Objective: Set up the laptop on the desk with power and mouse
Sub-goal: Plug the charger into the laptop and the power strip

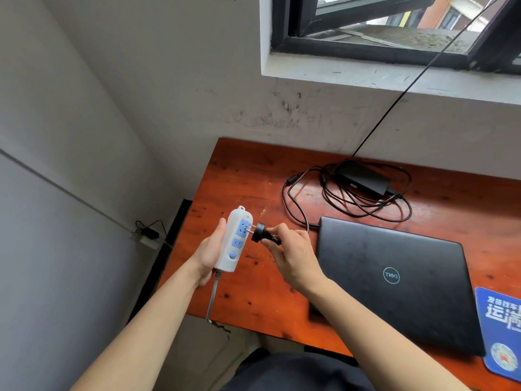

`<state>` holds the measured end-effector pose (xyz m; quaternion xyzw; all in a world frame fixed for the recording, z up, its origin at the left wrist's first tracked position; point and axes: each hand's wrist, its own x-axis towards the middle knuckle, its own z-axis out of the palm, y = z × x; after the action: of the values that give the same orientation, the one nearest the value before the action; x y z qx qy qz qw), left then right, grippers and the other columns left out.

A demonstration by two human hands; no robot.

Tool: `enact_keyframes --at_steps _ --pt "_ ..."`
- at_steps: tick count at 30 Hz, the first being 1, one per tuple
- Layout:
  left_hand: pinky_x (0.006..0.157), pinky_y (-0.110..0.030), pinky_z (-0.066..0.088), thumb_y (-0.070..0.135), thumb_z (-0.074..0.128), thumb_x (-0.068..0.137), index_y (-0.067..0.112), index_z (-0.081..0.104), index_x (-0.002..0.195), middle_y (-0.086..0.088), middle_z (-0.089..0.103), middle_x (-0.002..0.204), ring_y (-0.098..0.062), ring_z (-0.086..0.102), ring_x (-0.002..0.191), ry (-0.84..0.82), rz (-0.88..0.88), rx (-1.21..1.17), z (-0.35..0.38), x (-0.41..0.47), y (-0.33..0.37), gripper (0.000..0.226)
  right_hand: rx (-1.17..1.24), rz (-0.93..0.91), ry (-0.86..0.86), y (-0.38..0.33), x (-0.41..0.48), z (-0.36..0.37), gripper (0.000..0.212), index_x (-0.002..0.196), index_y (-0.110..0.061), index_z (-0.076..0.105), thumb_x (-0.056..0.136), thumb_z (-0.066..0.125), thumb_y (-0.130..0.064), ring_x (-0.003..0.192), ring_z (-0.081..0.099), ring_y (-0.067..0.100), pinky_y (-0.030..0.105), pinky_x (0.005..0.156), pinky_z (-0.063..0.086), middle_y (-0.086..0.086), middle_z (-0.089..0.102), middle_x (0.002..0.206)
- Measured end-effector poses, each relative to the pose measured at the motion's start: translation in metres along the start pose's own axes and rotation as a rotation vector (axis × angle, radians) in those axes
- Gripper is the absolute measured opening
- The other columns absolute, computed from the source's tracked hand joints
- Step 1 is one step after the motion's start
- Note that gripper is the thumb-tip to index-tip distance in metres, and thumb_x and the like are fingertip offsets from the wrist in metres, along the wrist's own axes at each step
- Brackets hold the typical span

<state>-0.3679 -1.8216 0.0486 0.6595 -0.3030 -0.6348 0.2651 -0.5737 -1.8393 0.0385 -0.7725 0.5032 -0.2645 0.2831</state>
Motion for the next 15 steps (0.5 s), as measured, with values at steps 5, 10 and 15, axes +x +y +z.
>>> enact_keyframes --at_steps 5,10,15 --pt "0.082 -0.033 0.055 0.069 0.016 0.095 0.047 0.061 0.111 0.000 0.066 0.118 -0.020 0.064 0.110 0.004 0.023 0.022 0.005 -0.003 0.003 0.053 -0.027 0.001 -0.002 0.000 -0.003 0.003 0.017 0.109 -0.018 0.054 0.099 0.057 -0.032 0.074 0.054 0.012 0.034 0.089 0.037 -0.005 0.066 0.088" --pt "0.079 -0.026 0.051 0.068 0.017 0.095 0.038 0.054 0.133 0.004 0.063 0.121 -0.014 0.061 0.111 -0.041 0.073 0.067 0.007 -0.003 0.004 0.062 -0.109 -0.008 -0.030 -0.003 -0.002 -0.003 0.022 0.111 -0.018 0.055 0.098 0.055 -0.037 0.078 0.061 0.019 0.034 0.087 0.039 -0.003 0.070 0.090" --pt "0.081 -0.024 0.049 0.066 0.015 0.094 0.032 0.045 0.144 -0.001 0.059 0.128 -0.015 0.057 0.115 -0.064 0.118 0.082 0.013 -0.006 0.005 0.067 -0.233 -0.068 -0.073 -0.008 0.003 -0.015 0.026 0.110 -0.016 0.056 0.099 0.052 -0.039 0.078 0.062 0.024 0.036 0.082 0.040 0.000 0.071 0.088"
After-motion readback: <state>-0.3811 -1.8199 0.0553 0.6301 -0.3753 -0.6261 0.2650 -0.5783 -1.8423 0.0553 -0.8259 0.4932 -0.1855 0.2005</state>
